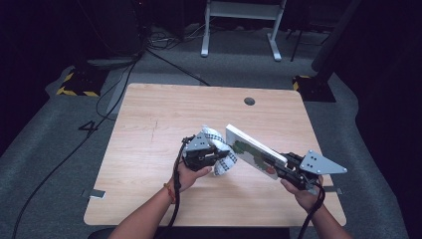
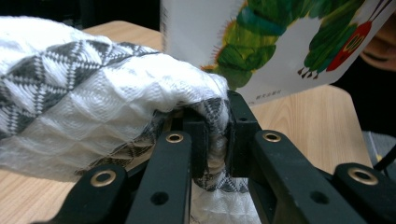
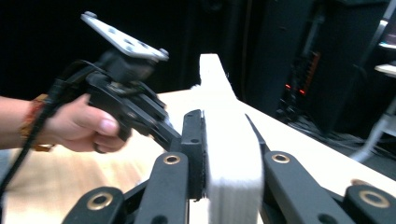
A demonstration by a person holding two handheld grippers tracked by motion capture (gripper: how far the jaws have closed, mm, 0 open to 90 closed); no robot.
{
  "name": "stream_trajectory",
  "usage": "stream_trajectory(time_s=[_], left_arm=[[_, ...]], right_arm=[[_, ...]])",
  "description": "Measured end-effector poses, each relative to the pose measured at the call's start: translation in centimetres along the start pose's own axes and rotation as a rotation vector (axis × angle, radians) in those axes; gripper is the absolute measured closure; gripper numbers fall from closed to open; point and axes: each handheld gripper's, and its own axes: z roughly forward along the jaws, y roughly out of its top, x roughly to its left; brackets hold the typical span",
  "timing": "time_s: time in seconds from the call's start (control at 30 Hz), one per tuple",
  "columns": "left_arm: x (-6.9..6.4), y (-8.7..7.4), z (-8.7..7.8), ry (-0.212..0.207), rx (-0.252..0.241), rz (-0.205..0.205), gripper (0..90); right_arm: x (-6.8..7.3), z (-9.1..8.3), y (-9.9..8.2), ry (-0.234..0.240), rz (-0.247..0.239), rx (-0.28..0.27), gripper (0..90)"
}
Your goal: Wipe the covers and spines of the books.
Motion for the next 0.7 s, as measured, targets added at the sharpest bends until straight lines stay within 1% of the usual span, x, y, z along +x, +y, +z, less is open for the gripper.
stream_trajectory(time_s=[0.03,0.07,0.1,0.17,0.23,0.3,0.37,0.4,0.43,0.47,0.5,0.53,0.57,0.6,0.63,0.67,0.7], left_arm=[[0.0,0.0,0.0,0.0,0.0,0.0,81.8],[0.2,-0.1,-0.1,0.014,-0.005,-0.006,81.9],[0.3,-0.1,-0.1,0.015,-0.007,-0.006,81.9],[0.3,-0.1,-0.2,0.027,-0.008,-0.002,81.9],[0.3,-0.1,-0.1,0.026,0.002,0.009,81.9],[0.3,-0.1,-0.1,0.028,0.003,0.016,81.9],[0.2,-0.2,0.0,0.024,0.017,0.019,81.9],[0.2,-0.2,0.0,0.023,0.032,0.023,81.9],[0.1,-0.4,0.1,0.021,0.038,0.013,81.9],[0.0,-1.1,0.4,0.001,0.064,0.001,81.9],[0.0,-1.1,0.4,0.001,0.064,0.001,81.9],[-0.5,-1.9,1.0,-0.009,0.115,0.001,81.8],[-0.7,-2.4,1.4,-0.021,0.136,-0.001,81.8],[-0.7,-2.4,1.4,-0.021,0.136,-0.001,81.8],[-1.2,-2.9,2.0,-0.033,0.159,-0.009,81.8],[-1.4,-3.1,2.3,-0.038,0.168,-0.009,81.9],[-1.7,-3.3,2.6,-0.05,0.168,-0.02,81.8]], right_arm=[[0.0,0.0,0.0,0.0,0.0,0.0,78.3],[-0.5,0.0,-0.1,-0.009,0.029,0.005,78.5],[-0.6,0.0,-0.1,-0.013,0.021,0.017,78.5],[-0.8,0.1,-0.2,-0.026,0.021,0.038,78.6],[-0.7,0.3,-0.2,-0.03,0.005,0.065,78.6],[-0.7,0.4,-0.3,-0.027,-0.003,0.073,78.6],[-0.5,0.5,-0.1,-0.018,-0.021,0.092,78.6],[-0.5,0.5,0.0,-0.019,-0.036,0.101,78.6],[-0.4,0.5,0.2,-0.017,-0.048,0.107,78.6],[-0.4,0.4,0.3,-0.019,-0.052,0.107,78.6],[-0.4,0.4,0.3,-0.019,-0.052,0.107,78.6],[-0.4,0.3,0.4,-0.022,-0.059,0.108,78.6],[-0.4,0.3,0.5,-0.022,-0.058,0.105,78.6],[-0.4,0.3,0.5,-0.022,-0.058,0.105,78.6],[-0.4,0.2,0.5,-0.02,-0.057,0.103,78.6],[-0.5,0.1,0.6,-0.019,-0.055,0.094,78.6],[-0.5,0.1,0.7,-0.02,-0.055,0.092,78.6]])
